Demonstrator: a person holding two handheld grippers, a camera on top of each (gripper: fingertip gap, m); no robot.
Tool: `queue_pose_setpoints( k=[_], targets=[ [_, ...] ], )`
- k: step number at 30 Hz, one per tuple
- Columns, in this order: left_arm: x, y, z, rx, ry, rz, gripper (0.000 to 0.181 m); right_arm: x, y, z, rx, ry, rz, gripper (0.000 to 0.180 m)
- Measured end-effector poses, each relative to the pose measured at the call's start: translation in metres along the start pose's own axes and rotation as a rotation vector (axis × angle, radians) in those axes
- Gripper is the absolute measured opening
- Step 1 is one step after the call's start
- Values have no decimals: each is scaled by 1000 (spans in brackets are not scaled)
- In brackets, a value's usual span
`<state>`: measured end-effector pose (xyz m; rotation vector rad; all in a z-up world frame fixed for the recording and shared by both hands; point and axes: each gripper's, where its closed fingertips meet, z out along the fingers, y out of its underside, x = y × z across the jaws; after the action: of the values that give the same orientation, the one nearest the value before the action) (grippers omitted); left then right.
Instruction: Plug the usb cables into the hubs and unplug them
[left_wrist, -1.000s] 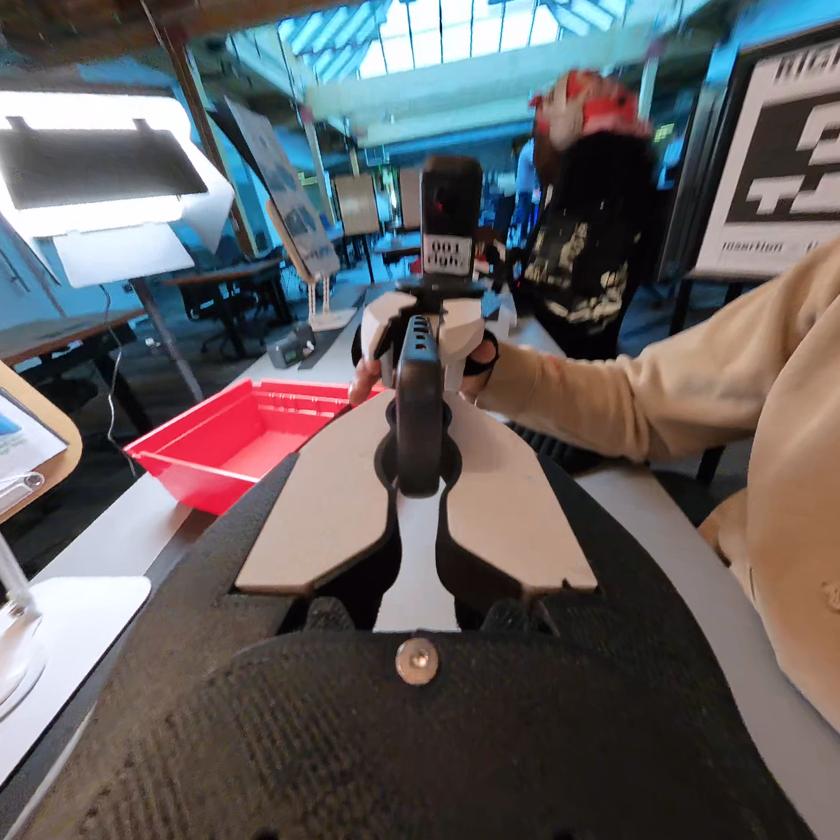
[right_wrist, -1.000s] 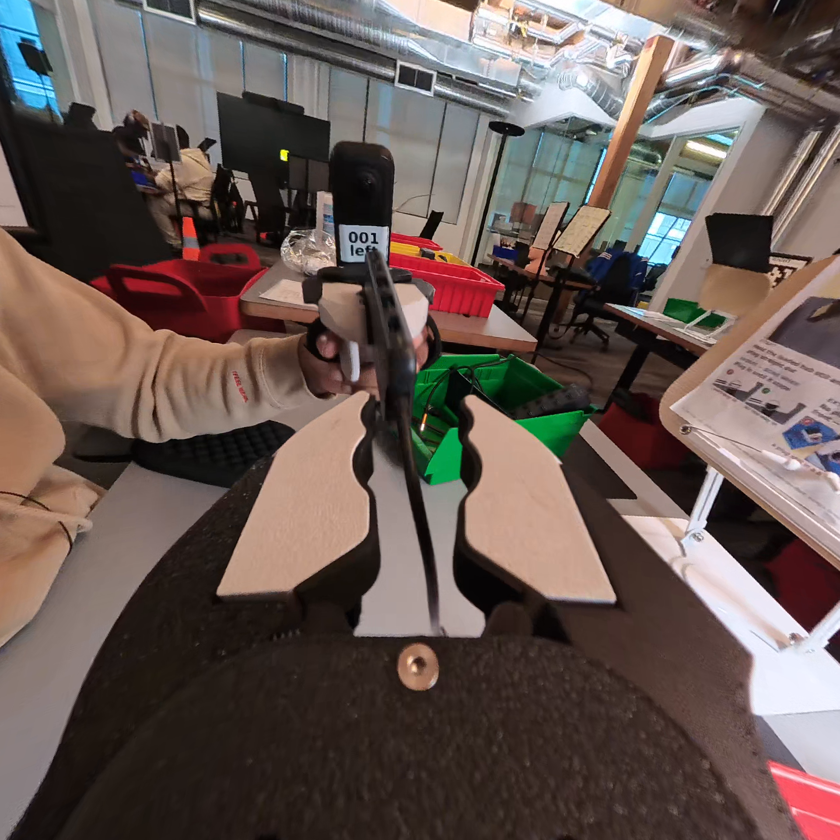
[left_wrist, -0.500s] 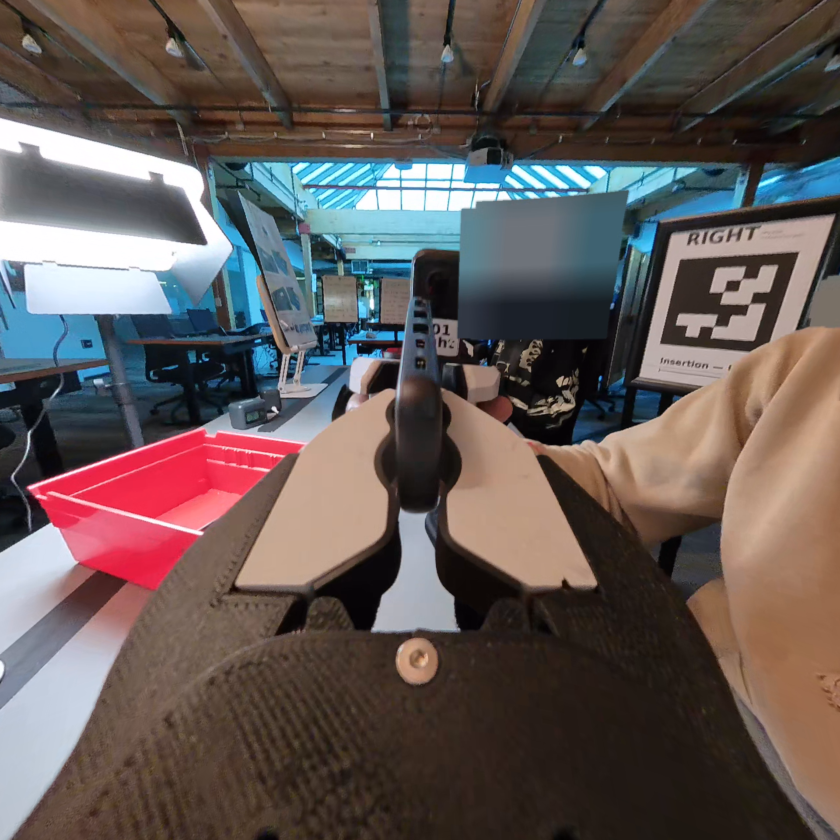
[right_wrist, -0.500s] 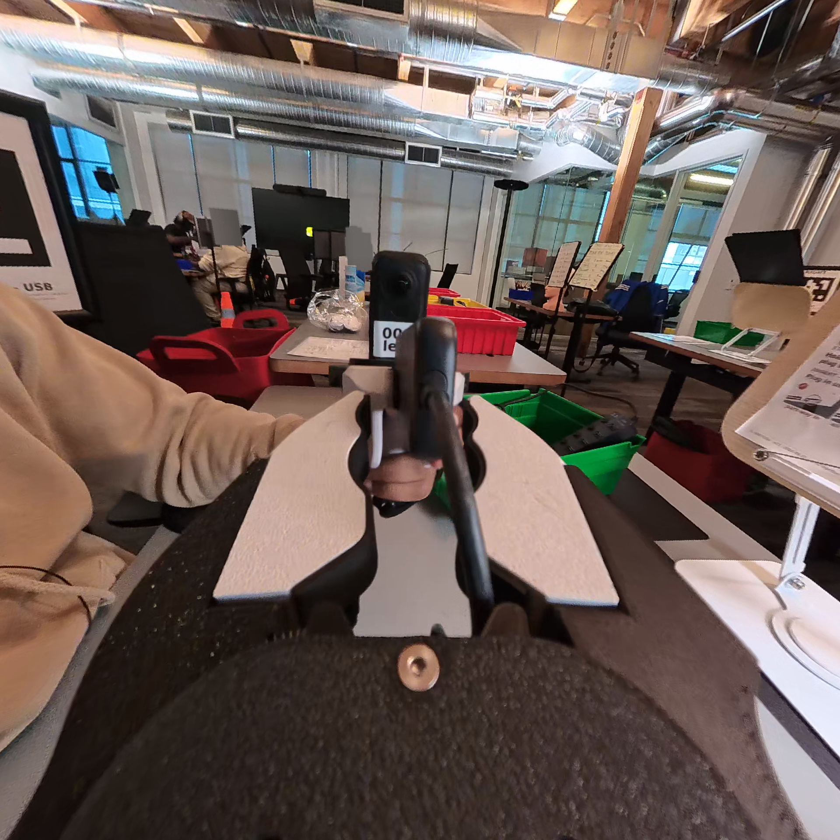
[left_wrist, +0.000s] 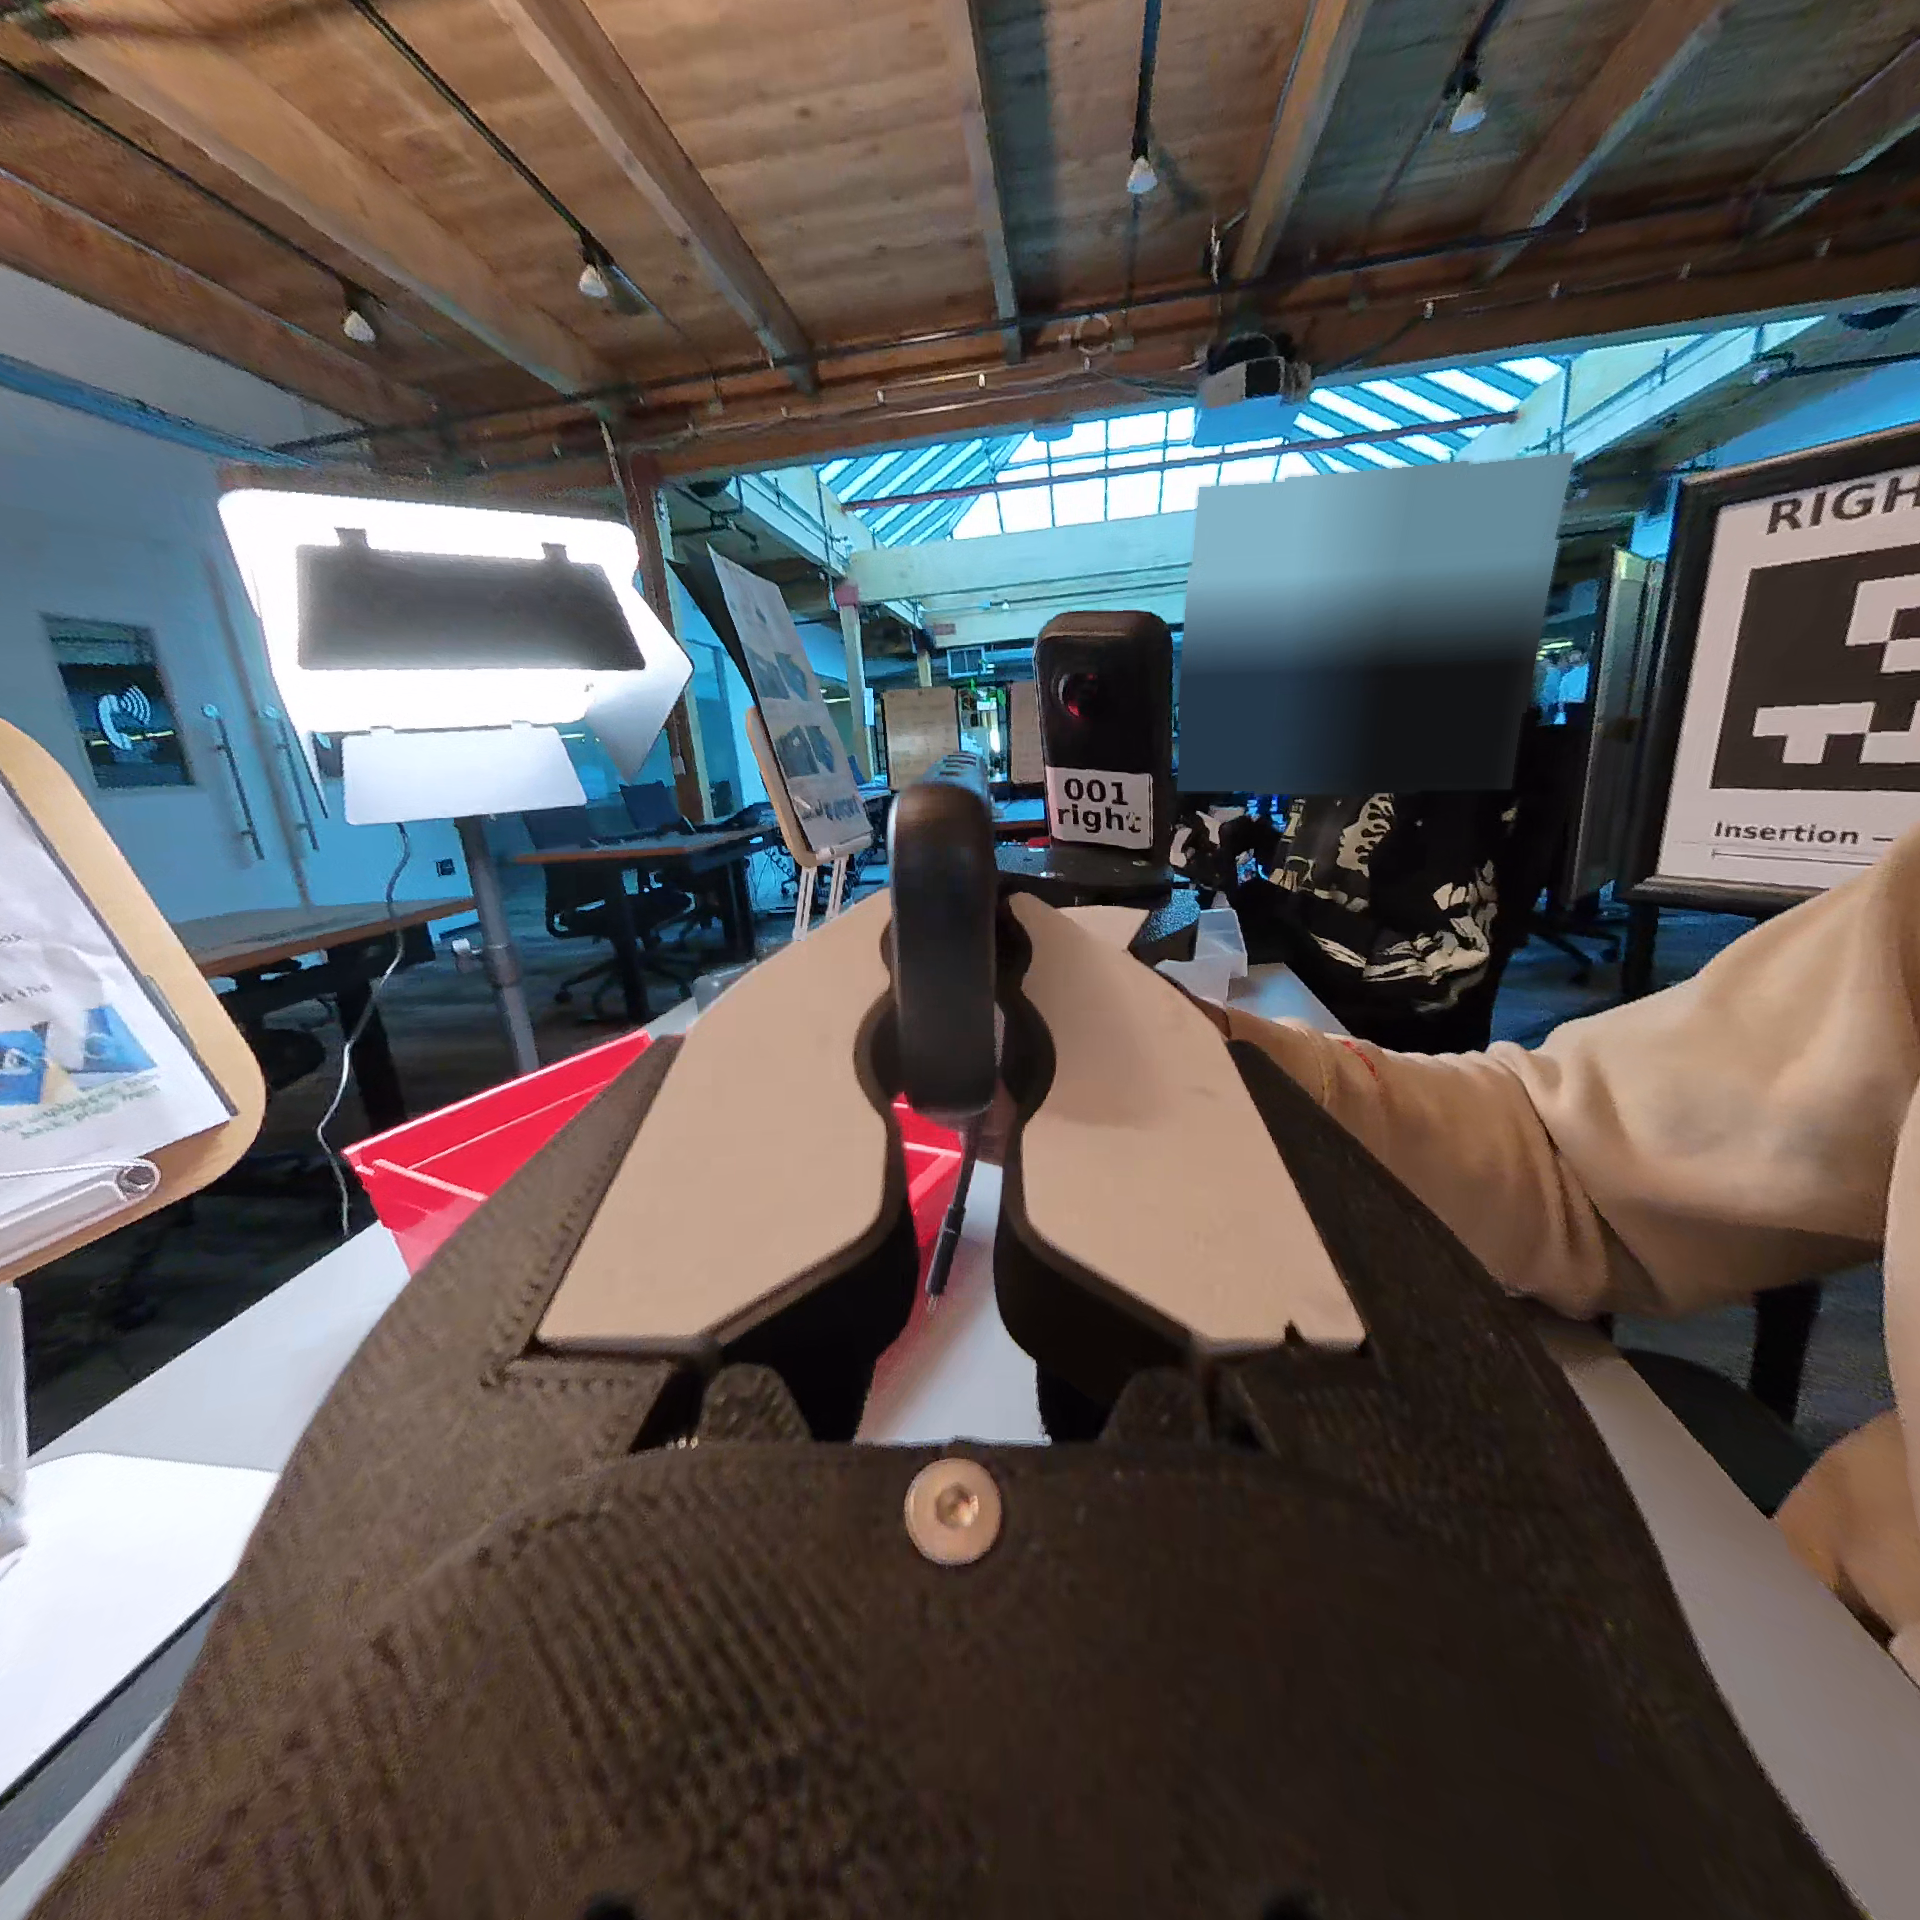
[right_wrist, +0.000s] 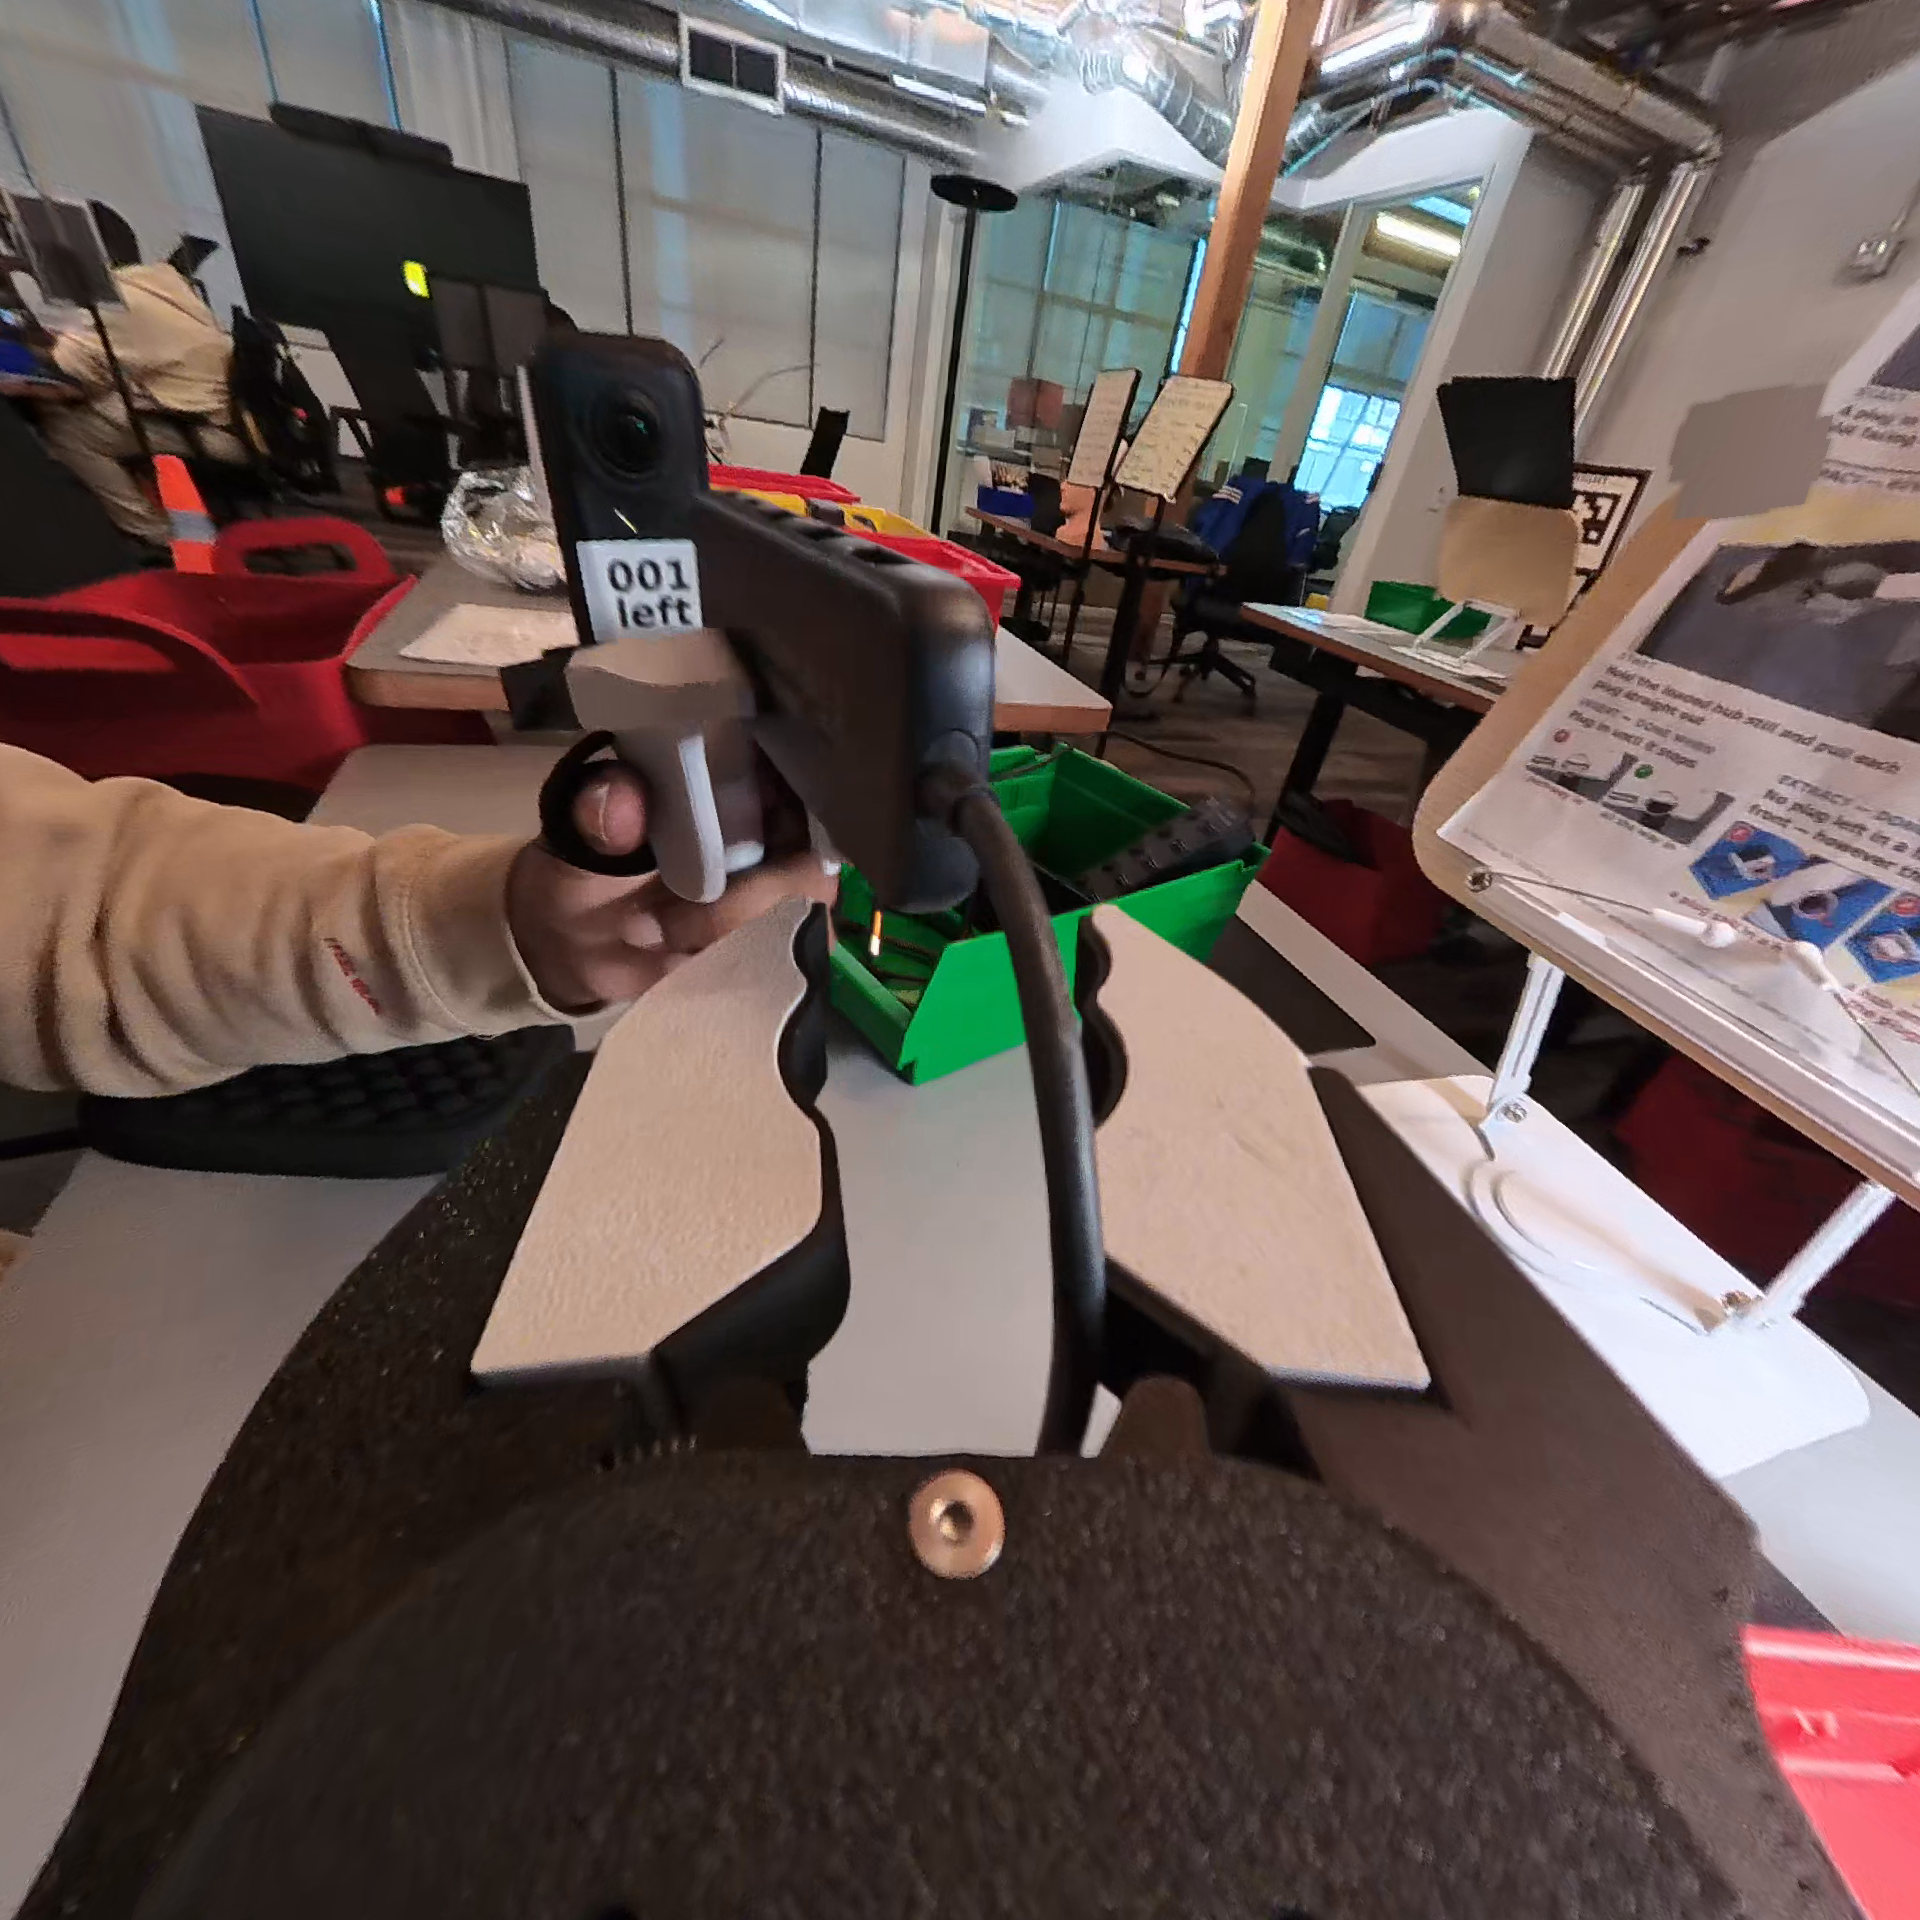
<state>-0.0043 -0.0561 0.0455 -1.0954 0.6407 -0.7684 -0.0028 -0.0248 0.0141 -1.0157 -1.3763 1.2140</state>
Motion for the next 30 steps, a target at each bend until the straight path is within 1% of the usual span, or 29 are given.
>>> queue_pose_setpoints(
  k=[4,7,9,11,13,14,16,18,21,22,23,25,27,30],
  targets=[
    [4,0,2,20,24,-20,13,-12,-19,-4,128,-84,77,37],
    [7,8,5,19,49,-50,13,-18,-32,-9,225,-147,153,28],
    [8,14,7,14,62,-74,13,-20,-35,-11,250,-179,188,18],
    [8,19,8,-11,93,-136,13,-21,-33,-13,234,-207,181,14],
    [7,28,7,-115,125,-172,14,-22,-30,-13,197,-209,159,12],
    [4,31,4,-172,125,-160,16,-21,-27,-13,159,-203,149,12],
    [-3,31,-5,-261,98,-100,23,-19,-13,-13,27,-190,121,12],
    [-4,38,-14,-395,91,-25,21,-22,3,-14,-104,-205,93,12],
    [4,67,-22,-630,117,87,24,-28,11,-11,-154,-225,91,12],
    [7,77,-23,-682,130,110,24,-30,13,-9,-167,-235,105,12],
    [8,83,-21,-706,127,134,20,-31,15,-7,-180,-229,103,12],
    [1,87,-16,-701,72,172,15,-25,16,-7,-177,-177,44,15],
    [-3,78,-9,-609,43,154,13,-19,5,-9,-123,-136,38,20],
    [-6,61,-4,-461,18,105,13,-1,-7,-14,-68,-33,54,39]
  ],
)
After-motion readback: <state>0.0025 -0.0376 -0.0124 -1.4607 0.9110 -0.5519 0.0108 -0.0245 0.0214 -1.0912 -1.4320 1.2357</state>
